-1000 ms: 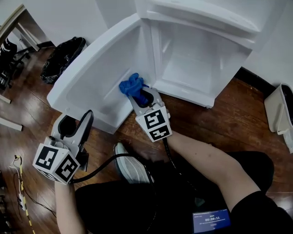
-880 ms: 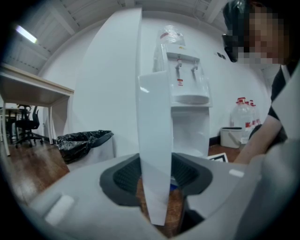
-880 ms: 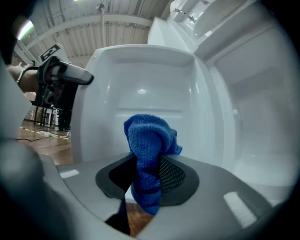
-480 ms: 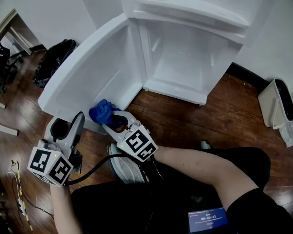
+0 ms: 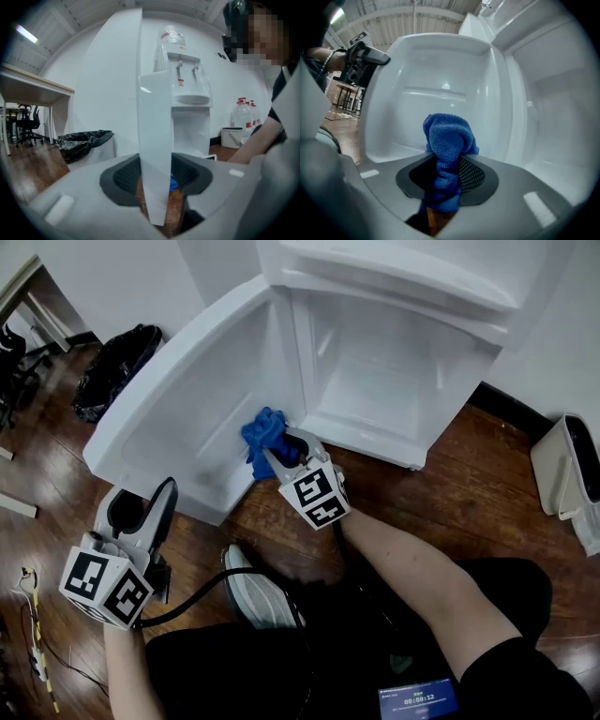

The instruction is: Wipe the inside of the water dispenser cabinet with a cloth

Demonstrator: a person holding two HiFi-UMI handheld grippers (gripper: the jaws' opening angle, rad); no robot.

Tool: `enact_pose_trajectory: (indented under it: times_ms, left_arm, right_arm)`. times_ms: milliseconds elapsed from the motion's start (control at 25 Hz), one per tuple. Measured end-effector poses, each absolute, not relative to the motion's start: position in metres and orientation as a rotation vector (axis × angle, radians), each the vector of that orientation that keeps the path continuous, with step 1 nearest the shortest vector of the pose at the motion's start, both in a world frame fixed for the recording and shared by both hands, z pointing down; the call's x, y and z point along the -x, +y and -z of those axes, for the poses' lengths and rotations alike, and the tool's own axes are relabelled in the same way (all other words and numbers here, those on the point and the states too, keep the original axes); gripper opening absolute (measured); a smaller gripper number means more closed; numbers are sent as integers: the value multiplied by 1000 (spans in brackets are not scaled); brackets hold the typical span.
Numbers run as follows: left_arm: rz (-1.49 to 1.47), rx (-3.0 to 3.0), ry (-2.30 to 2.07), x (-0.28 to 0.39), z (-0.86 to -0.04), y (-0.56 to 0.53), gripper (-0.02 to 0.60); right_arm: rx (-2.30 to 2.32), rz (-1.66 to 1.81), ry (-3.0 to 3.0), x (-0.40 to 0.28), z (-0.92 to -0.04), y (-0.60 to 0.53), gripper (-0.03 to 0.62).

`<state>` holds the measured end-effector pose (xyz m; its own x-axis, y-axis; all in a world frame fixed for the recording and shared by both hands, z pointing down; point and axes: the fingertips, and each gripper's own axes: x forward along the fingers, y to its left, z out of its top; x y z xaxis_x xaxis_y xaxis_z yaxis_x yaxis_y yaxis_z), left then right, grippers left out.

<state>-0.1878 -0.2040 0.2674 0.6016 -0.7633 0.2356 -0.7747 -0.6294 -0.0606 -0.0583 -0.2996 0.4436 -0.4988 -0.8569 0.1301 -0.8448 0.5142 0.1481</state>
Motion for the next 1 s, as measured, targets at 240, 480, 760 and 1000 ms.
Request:
enact_pose_trajectory:
  times_ms: [240, 480, 760, 1000]
  left_arm:
    - [-399, -2766, -1305, 185, -270, -199, 198]
    - [-415, -2804, -1261, 185, -280, -199, 196]
    - [-440, -2806, -1245, 185, -280, -197, 196]
    - [-482, -2830, -1243, 183, -280, -194, 201]
  right_arm:
    - [-1638, -4, -2486, 8, -445, -304, 123]
    - [-1861, -224, -2215, -39, -464, -306, 123]
    - [-1876, -557, -2236, -63, -453, -325, 122]
    - [-2019, -194, -2434, -61, -301, -324, 121]
